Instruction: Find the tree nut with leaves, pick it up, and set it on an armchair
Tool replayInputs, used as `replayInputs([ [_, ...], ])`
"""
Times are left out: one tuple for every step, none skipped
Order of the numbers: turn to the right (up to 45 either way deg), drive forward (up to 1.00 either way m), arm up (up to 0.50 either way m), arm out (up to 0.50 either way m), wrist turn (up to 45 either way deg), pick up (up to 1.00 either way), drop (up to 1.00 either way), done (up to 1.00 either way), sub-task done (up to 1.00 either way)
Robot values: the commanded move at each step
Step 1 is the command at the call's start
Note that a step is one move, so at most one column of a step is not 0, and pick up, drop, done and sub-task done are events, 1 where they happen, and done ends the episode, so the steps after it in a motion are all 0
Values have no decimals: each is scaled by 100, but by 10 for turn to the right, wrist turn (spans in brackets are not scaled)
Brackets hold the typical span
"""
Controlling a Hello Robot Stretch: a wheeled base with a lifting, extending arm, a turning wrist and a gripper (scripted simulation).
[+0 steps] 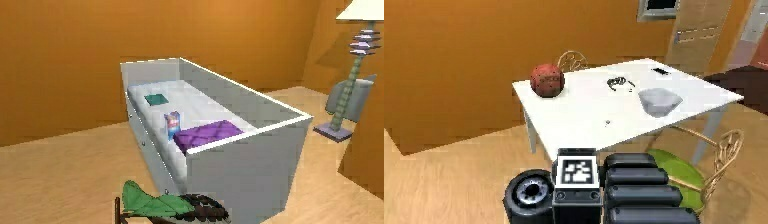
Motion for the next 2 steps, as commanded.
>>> replayInputs([
  [450,0,0,0,0,0,0,0,0],
  [180,0,0,0,0,0,0,0,0],
])
